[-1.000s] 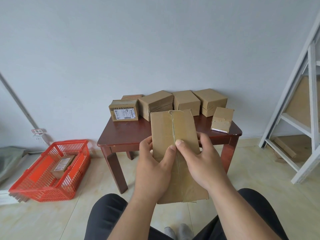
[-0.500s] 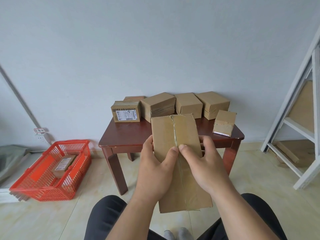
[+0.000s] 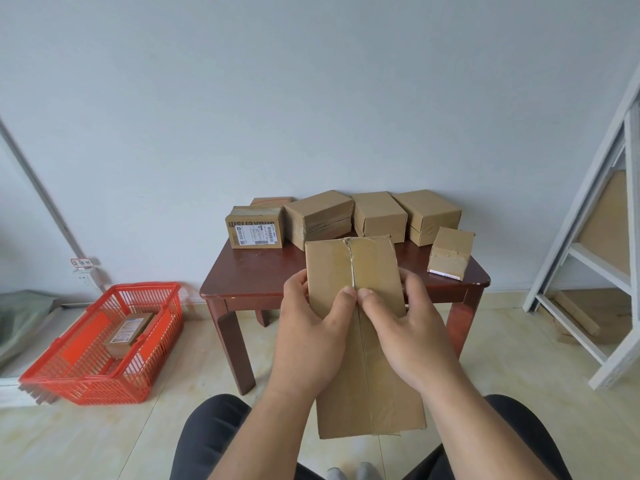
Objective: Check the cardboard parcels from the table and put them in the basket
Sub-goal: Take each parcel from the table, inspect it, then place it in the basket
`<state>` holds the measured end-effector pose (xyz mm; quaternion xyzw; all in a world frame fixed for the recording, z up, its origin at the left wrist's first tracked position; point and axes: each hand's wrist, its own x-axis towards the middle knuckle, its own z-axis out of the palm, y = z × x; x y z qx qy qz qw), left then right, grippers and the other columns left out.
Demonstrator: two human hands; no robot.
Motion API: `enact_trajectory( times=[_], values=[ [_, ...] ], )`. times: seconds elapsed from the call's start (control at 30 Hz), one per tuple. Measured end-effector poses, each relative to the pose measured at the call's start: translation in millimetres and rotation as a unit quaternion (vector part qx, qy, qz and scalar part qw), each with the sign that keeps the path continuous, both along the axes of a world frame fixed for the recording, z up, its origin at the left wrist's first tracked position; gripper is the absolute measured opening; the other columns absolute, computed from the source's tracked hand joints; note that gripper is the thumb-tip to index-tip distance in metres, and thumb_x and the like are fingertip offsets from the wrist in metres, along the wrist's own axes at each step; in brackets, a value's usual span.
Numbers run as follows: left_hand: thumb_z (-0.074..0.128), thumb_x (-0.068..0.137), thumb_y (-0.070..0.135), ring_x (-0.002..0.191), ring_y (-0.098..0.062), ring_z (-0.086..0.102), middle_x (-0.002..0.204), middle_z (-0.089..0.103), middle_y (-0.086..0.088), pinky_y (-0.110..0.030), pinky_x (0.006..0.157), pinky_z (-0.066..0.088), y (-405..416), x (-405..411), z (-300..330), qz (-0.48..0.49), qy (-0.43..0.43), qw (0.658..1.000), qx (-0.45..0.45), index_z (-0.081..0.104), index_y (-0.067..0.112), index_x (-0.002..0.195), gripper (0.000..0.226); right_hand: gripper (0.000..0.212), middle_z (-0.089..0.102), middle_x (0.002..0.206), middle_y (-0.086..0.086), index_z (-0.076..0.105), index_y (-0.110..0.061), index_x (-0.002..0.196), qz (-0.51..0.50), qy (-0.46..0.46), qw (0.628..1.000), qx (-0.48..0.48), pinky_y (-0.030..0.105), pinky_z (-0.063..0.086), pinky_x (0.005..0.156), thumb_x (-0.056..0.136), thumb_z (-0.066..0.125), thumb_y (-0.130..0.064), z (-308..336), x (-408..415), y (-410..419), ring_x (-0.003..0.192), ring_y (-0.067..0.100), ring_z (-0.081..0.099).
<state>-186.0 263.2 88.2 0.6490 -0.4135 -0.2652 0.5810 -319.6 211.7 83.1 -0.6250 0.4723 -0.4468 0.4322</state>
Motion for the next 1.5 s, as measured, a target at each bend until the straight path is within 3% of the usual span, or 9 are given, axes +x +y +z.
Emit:
enact_trajectory(
  times=[0.1,0.37,0.53,0.63,0.7,0.87,1.1,1.23,1.5],
  values=[
    [0.072,0.092,0.053,0.111,-0.007,0.067,0.125,0.064,0.013,-0.037,0.091,0.061,1,-1,-1,0.0,0.002,1.0,-0.003,0.043,0.043,0.132,0.05,0.038,0.069,0.115,-0.025,0.057,-0.053,0.126,0.001,0.011,1.0,-0.001,0.017,0.046,0.071,0.091,0.065,-0.064,3,1,-2,0.095,-0.011,0.064],
    [0.073,0.091,0.052,0.102,0.005,0.068,0.121,0.067,0.019,-0.028,0.088,0.06,3,4,7,-0.001,-0.003,1.0,0.001,0.047,0.039,0.136,0.054,0.036,0.071,0.108,-0.026,0.059,-0.05,0.122,0.005,0.012,1.0,0.003,0.019,0.046,0.071,0.091,0.065,-0.066,3,2,-3,0.09,-0.018,0.06],
    [0.073,0.092,0.053,0.094,0.014,0.065,0.112,0.069,0.02,-0.014,0.077,0.055,0,2,11,0.005,0.012,1.0,-0.007,0.048,0.039,0.134,0.051,0.034,0.073,0.104,-0.027,0.061,-0.049,0.12,0.008,0.01,1.0,0.003,0.017,0.047,0.069,0.09,0.068,-0.063,1,0,0,0.089,-0.014,0.064],
    [0.073,0.092,0.052,0.103,0.003,0.068,0.12,0.069,0.016,-0.028,0.089,0.06,-1,-2,7,0.004,0.02,1.0,-0.008,0.048,0.037,0.137,0.053,0.033,0.073,0.101,-0.026,0.062,-0.045,0.117,-0.007,0.006,1.0,0.01,0.009,0.044,0.061,0.09,0.069,-0.062,-1,0,-2,0.086,-0.016,0.063],
    [0.072,0.093,0.052,0.107,-0.001,0.068,0.122,0.068,0.015,-0.033,0.092,0.06,0,-3,3,0.004,0.017,1.0,-0.009,0.047,0.038,0.137,0.053,0.032,0.072,0.096,-0.025,0.062,-0.041,0.113,-0.014,0.003,1.0,0.013,0.014,0.045,0.063,0.09,0.07,-0.061,-1,1,-5,0.084,-0.015,0.063],
    [0.072,0.093,0.052,0.105,0.003,0.068,0.12,0.068,0.018,-0.026,0.087,0.06,4,-6,-3,-0.001,0.01,1.0,-0.009,0.046,0.04,0.137,0.052,0.041,0.067,0.089,-0.038,0.061,-0.035,0.105,-0.017,0.0,1.0,0.018,0.023,0.046,0.066,0.086,0.069,-0.07,0,2,-10,0.08,-0.015,0.063],
    [0.073,0.091,0.052,0.092,0.013,0.066,0.112,0.069,0.017,-0.023,0.082,0.057,-1,0,1,0.01,0.002,1.0,0.003,0.05,0.031,0.13,0.05,0.032,0.069,0.083,-0.034,0.059,-0.033,0.104,-0.006,0.001,1.0,0.012,0.009,0.043,0.055,0.091,0.07,-0.06,-7,0,-6,0.075,-0.013,0.064],
    [0.074,0.088,0.057,0.091,0.011,0.067,0.112,0.069,0.017,-0.026,0.084,0.059,-2,-2,0,0.009,0.0,1.0,0.012,0.048,0.033,0.125,0.051,0.029,0.07,0.091,-0.034,0.061,-0.037,0.111,-0.003,-0.01,1.0,0.022,0.02,0.045,0.067,0.091,0.071,-0.057,-6,-1,-7,0.081,-0.013,0.065],
    [0.076,0.091,0.047,0.089,0.011,0.068,0.109,0.07,0.015,-0.012,0.067,0.054,1,-7,-5,0.004,0.002,1.0,0.011,0.048,0.033,0.124,0.045,0.031,0.071,0.104,-0.026,0.062,-0.048,0.115,-0.006,-0.004,1.0,0.027,0.017,0.043,0.072,0.091,0.066,-0.065,-3,1,-9,0.088,-0.022,0.058]
  ],
)
